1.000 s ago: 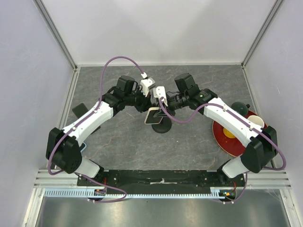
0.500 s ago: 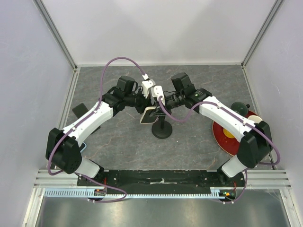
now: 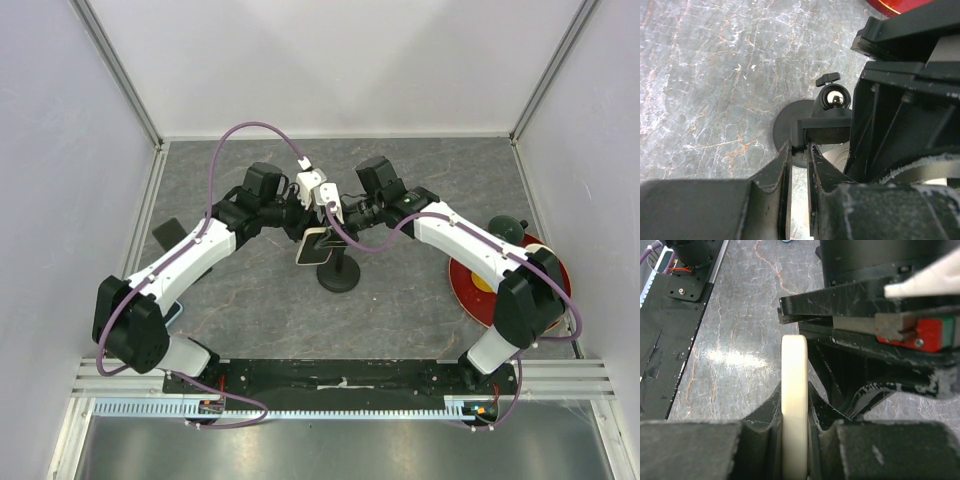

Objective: Place the phone on the phone stand

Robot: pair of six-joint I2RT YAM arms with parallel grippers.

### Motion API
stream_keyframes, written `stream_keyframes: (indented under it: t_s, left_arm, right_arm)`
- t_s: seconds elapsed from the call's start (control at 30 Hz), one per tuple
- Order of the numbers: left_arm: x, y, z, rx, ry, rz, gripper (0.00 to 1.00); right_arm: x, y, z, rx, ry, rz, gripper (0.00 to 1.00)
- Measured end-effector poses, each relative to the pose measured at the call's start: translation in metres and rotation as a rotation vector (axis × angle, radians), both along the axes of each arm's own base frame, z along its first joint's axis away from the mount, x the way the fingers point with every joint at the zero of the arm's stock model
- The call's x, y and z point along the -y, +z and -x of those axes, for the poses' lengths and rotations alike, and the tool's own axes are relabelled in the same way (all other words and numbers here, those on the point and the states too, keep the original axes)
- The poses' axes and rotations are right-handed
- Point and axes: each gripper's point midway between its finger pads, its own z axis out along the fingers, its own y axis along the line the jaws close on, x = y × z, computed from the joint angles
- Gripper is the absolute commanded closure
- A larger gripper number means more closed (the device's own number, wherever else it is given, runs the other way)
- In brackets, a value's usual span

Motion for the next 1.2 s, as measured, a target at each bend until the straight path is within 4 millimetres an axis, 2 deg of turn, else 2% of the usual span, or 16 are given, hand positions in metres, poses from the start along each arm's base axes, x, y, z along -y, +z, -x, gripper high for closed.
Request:
stream_keyframes:
  t_s: [0.2,0.6,0.9,1.2]
  left_arm:
    - [-0.006,0.005,-0.004,0.059,0.046,-0.008,0.98]
    - [-0.007,0.006,-0.005,0.073,0.053,-0.008,0.98]
    - [-0.003,0.014,-0.010,0.118,0.068,-0.003,0.98]
    - [-0.015,0.012,-0.021,0.154,0.226,-0.028,0.98]
  right_arm:
    - [0.002,0.001,-0.002,-0.022,-0.036,0.011,1.00]
    - [0.000,0.005,-0.004,-0.016,-0.072,0.019,1.00]
    - [0.011,0.008,-0.006,0.016,-0.164,0.043,1.00]
    - [0.021,0.001,-0.022,0.000,-0.274,0.033,1.00]
